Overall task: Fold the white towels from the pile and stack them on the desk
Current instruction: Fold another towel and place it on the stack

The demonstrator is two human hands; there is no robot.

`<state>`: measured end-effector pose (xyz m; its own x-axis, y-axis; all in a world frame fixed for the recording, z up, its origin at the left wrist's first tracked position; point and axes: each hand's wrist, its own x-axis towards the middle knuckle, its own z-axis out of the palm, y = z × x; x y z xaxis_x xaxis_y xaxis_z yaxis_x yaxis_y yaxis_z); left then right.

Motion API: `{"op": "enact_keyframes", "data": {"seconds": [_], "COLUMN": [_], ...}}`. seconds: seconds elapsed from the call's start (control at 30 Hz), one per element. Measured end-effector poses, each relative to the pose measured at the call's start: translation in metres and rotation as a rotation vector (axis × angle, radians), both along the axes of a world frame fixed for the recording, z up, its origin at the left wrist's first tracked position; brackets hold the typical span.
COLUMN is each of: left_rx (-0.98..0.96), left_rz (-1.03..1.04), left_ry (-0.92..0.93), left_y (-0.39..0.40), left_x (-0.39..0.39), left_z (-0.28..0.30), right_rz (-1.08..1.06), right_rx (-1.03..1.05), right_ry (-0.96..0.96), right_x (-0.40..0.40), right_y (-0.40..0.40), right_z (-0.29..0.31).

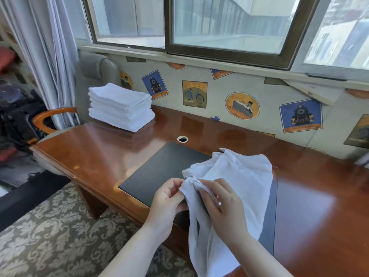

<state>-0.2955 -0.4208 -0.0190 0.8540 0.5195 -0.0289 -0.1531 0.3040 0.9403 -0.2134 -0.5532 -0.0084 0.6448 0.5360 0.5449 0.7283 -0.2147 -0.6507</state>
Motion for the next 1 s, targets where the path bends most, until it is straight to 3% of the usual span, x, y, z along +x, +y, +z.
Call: {"op": "enact_keyframes", "data": {"seconds": [0.23, 0.43, 0.6, 0.7, 0.83, 0.93, 1.0], "left_rx": [0.088, 0.121, 0.632, 0.809, 1.021, 1.095, 1.244], "left_rz": [0.004, -0.266, -0.417, -0.434, -0.493, -0.498, -0.46], "left_ry": [-0.019, -0.021, 0.058, 0.057, 0.049, -0.014, -0.059], "left_y": [-0.016, -0.016, 0.003, 0.003, -0.002, -0.005, -0.005], "left_x": [0.012, 0.024, 0.039, 0.051, 0.065, 0.078, 0.09], "left_z": [0.021, 0.033, 0.054, 0.065, 0.076, 0.09, 0.104], "right_rz": [-0.137, -0.01, 0.127, 0.137, 0.122, 0.029, -0.058], "right_rx": [0.117, 0.168, 0.096, 0.138, 0.105, 0.101, 0.085], "right_ry": [-0.066, 0.167, 0.345, 0.476, 0.407, 0.344, 0.231], "right_x": [0.002, 0.015, 0.037, 0.045, 0.05, 0.051, 0.053], "right_y": [-0.005, -0.015, -0.038, -0.044, -0.057, -0.062, -0.062], "right_z": [0.001, 0.02, 0.041, 0.049, 0.061, 0.069, 0.074]}}
